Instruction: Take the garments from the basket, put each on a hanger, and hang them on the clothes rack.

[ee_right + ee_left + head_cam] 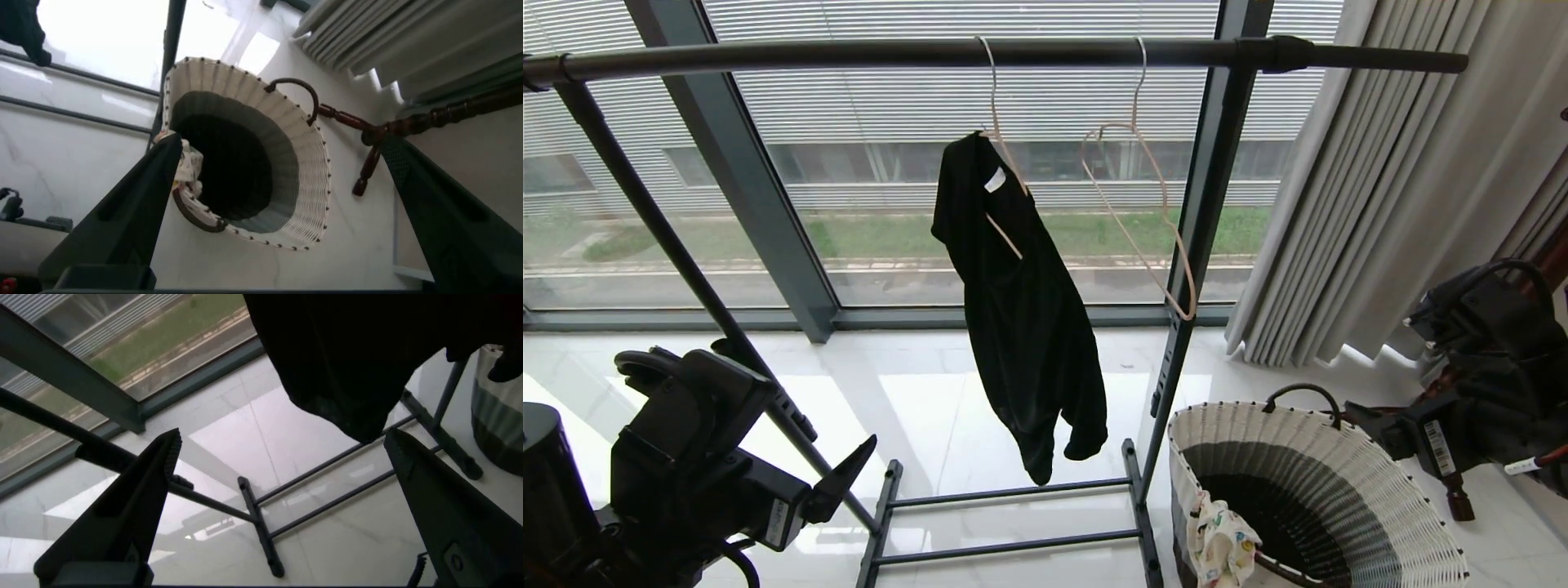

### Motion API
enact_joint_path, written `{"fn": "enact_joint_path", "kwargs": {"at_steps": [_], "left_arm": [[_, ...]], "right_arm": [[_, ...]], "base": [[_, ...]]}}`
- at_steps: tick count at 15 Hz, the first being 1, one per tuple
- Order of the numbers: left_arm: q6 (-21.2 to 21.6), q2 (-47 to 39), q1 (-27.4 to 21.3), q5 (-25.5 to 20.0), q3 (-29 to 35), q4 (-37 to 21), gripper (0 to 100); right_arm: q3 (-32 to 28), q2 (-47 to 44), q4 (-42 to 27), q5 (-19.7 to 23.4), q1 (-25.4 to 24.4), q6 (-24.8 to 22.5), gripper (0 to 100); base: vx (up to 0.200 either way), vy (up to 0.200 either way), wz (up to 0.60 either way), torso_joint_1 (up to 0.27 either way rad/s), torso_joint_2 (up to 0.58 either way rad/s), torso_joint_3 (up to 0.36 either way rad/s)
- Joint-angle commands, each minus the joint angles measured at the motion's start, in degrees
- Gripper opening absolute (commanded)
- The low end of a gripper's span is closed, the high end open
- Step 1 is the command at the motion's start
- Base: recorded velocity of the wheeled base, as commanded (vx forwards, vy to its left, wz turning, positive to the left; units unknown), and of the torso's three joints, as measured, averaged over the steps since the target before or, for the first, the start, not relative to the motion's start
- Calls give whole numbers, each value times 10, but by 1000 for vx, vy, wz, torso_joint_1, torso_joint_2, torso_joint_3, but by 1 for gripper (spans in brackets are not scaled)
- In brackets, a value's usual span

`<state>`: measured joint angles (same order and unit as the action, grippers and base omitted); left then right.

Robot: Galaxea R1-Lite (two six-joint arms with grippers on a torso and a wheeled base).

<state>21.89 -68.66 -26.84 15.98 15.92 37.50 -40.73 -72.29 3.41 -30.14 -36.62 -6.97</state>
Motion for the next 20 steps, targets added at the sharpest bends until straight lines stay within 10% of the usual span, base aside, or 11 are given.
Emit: {"fn": "enact_joint_path", "kwargs": {"at_steps": [1, 14, 20], "left_arm": [[0, 2, 0, 0, 0, 0, 100], [1, 12, 0, 0, -11, 0, 100], [1, 11, -1, 0, -10, 0, 100]], "right_arm": [[12, 9, 0, 0, 0, -1, 100], [58, 38, 0, 0, 0, -21, 100], [120, 36, -2, 39, 1, -49, 100]], "base": [[0, 0, 0, -227, 535, 286], [0, 0, 0, -192, 479, 290], [200, 0, 0, -59, 191, 132]]}}
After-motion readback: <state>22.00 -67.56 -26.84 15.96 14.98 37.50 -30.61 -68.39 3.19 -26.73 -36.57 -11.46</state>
